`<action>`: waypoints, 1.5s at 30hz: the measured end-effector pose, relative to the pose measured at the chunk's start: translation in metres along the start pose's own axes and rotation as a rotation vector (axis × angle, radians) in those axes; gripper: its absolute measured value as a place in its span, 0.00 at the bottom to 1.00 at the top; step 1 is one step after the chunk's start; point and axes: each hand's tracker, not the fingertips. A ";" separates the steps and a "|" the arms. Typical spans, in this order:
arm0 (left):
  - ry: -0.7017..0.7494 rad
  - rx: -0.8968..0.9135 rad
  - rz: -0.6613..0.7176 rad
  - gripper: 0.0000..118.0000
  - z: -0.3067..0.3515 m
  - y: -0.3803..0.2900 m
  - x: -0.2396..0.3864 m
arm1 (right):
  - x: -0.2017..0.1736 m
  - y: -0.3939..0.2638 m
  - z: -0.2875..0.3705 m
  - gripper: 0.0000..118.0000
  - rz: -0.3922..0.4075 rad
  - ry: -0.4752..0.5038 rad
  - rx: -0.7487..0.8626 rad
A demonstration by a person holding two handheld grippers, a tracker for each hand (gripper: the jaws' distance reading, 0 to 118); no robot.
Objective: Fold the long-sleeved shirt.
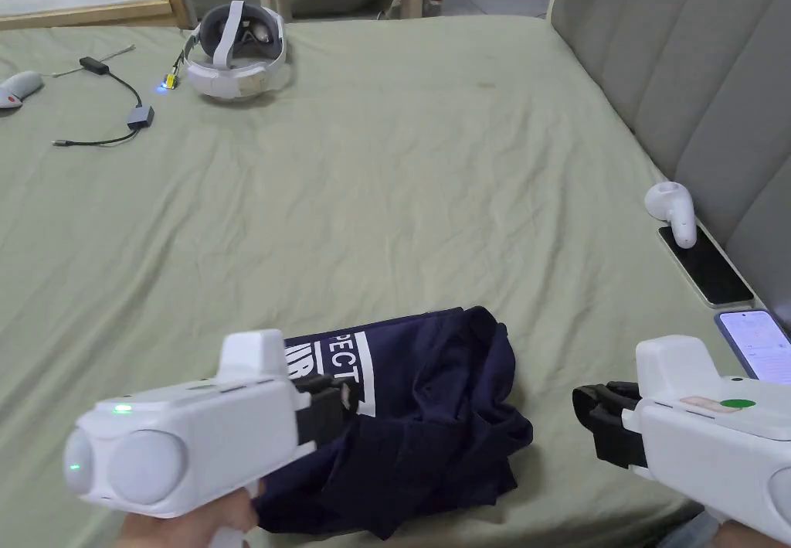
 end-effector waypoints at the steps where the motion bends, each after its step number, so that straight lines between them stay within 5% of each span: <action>1: -0.027 -0.022 0.000 0.03 -0.013 -0.003 -0.007 | 0.000 0.000 0.000 0.00 0.000 -0.002 -0.002; 9: -0.067 -0.099 0.053 0.03 -0.140 -0.012 0.013 | 0.011 -0.009 0.016 0.00 -0.046 -0.027 0.008; 17: -0.027 -0.123 -0.027 0.03 -0.162 -0.013 0.045 | 0.018 -0.015 0.020 0.00 -0.070 -0.058 -0.010; 24: -0.111 -0.001 0.029 0.03 -0.082 0.005 0.024 | -0.001 0.026 -0.015 0.00 -0.062 0.099 0.044; 29: -0.107 0.107 0.091 0.03 -0.017 0.016 -0.008 | -0.012 0.045 -0.104 0.00 -0.168 0.317 -0.073; 34: -0.078 0.153 0.124 0.05 0.031 0.006 -0.044 | 0.003 0.021 -0.166 0.00 -0.202 0.260 -0.252; 36: -0.051 0.160 0.146 0.32 0.041 -0.002 -0.059 | 0.013 0.013 -0.178 0.00 -0.246 0.291 -0.256; 37: -0.040 0.168 0.152 0.68 0.045 -0.006 -0.068 | 0.018 0.014 -0.176 0.00 -0.312 0.336 -0.235; 38: -0.032 0.172 0.163 0.88 0.046 -0.010 -0.079 | 0.021 0.015 -0.175 0.00 -0.339 0.335 -0.248; 45: -0.022 0.135 0.384 0.90 0.023 -0.032 -0.142 | 0.015 0.016 -0.171 0.00 -0.291 0.314 -0.243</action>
